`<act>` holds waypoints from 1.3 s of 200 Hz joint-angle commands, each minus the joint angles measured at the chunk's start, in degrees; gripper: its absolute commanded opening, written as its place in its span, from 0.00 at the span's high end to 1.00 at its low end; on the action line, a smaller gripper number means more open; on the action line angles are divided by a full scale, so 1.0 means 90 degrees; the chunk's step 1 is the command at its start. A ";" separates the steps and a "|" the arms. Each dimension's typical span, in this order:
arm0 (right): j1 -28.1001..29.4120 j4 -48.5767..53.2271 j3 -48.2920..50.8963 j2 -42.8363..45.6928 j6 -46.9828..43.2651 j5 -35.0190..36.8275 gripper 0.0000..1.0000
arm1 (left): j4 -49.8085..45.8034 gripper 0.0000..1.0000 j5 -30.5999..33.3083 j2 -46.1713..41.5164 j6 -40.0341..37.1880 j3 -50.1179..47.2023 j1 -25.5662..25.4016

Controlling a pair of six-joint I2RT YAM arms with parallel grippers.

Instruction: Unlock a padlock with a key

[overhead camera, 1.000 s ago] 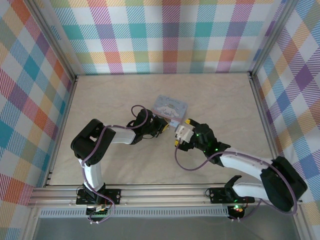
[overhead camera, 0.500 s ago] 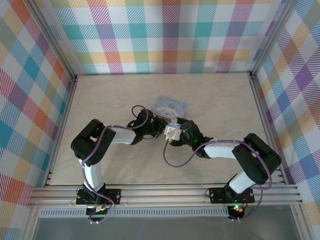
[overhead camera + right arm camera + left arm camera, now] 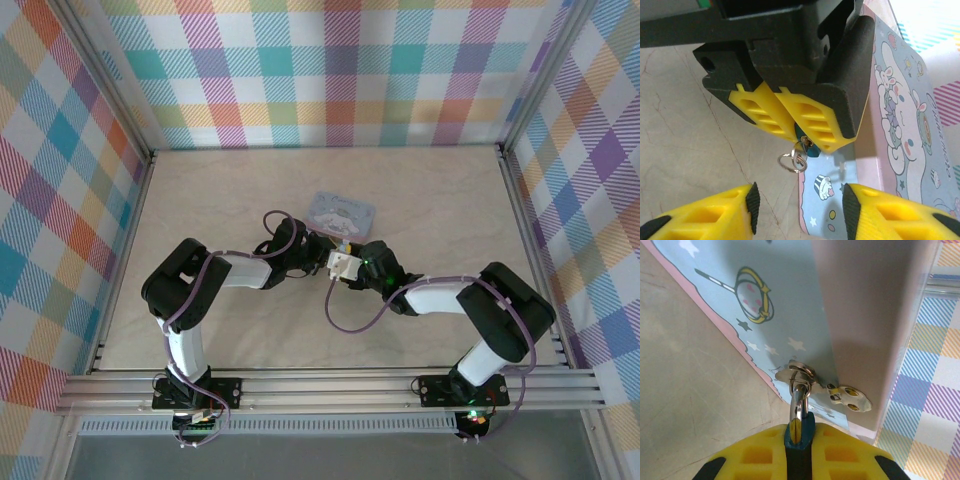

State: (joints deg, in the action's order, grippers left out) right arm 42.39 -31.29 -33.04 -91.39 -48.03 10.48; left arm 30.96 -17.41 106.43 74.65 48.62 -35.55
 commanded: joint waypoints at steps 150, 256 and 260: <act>0.0025 -0.0299 -0.0441 -0.0406 0.0259 -0.0109 0.78 | 0.0032 1.00 -0.0038 -0.0244 0.0126 0.0157 -0.0093; 0.0021 -0.0381 -0.0576 -0.0533 0.0510 -0.0128 0.86 | 0.0035 1.00 -0.0048 -0.0235 0.0142 0.0155 -0.0095; 0.0025 -0.0393 -0.0586 -0.0543 0.0522 -0.0129 0.87 | 0.0030 1.00 -0.0048 -0.0234 0.0142 0.0154 -0.0102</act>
State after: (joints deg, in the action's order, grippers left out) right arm 42.41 -32.12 -36.12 -95.24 -45.23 10.41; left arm 31.00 -17.23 106.41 75.44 48.62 -35.55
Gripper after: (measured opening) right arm 0.150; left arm 0.125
